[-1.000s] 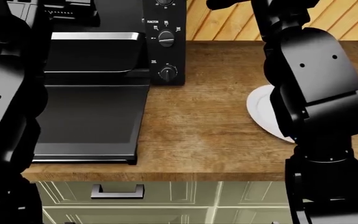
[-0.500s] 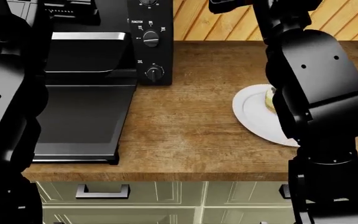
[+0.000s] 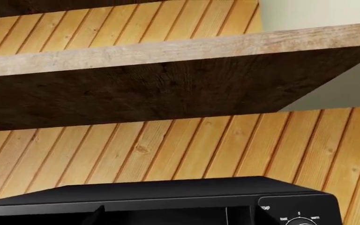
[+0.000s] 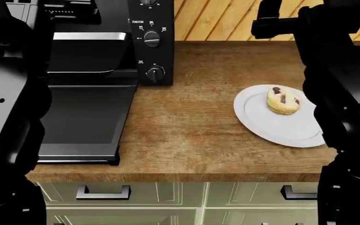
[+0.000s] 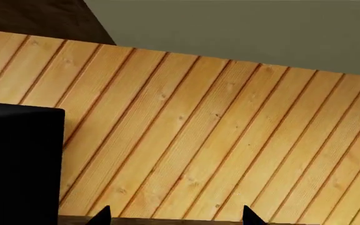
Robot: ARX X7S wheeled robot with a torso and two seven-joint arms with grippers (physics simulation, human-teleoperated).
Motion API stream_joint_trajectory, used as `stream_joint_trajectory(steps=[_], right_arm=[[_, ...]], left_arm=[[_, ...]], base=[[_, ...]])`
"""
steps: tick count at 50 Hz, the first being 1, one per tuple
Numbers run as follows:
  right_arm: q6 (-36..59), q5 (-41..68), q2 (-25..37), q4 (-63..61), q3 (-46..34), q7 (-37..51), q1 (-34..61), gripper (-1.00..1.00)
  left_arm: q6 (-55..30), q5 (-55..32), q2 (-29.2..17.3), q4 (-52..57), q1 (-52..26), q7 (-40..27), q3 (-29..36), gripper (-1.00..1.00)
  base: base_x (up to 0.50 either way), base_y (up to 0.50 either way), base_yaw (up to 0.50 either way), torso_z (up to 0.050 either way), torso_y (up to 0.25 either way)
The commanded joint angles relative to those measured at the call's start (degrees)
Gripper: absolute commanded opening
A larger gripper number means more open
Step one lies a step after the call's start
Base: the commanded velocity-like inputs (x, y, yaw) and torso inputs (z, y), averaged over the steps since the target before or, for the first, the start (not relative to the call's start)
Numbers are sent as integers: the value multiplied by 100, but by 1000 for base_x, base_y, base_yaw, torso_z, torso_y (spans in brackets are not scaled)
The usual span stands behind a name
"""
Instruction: Place the scone on the tray of the toaster oven.
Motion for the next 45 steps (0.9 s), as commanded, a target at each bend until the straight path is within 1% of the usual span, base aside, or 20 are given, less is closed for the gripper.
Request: stream_joint_trajectory(steps=[1, 12, 23, 25, 37, 41, 45], right_arm=[[1156, 360, 111, -447, 514, 279, -241, 100], [1361, 390, 312, -820, 551, 346, -565, 100], [1357, 407, 319, -819, 546, 359, -565, 100], [1373, 364, 272, -294, 458, 316, -452, 100], [1632, 300, 59, 1081, 313, 294, 143, 100], [1575, 246, 54, 1334, 197, 266, 175, 100], [1766, 284, 54, 1340, 201, 292, 142, 100]], left_arm=[[116, -17, 40, -41, 29, -32, -13, 100], [164, -55, 56, -59, 23, -47, -25, 100], [170, -74, 43, -61, 22, -64, -13, 100], [148, -93, 33, -37, 25, -67, -26, 100], [153, -148, 22, 11, 104, -89, -52, 100], [139, -160, 10, 35, 111, -103, -61, 100], [127, -166, -5, 51, 112, -115, -64, 100]], base=[[0, 0, 0, 0, 0], [0, 0, 0, 0, 0], [0, 0, 0, 0, 0], [0, 0, 0, 0, 0], [0, 0, 0, 0, 0], [0, 0, 0, 0, 0], [0, 0, 0, 0, 0]])
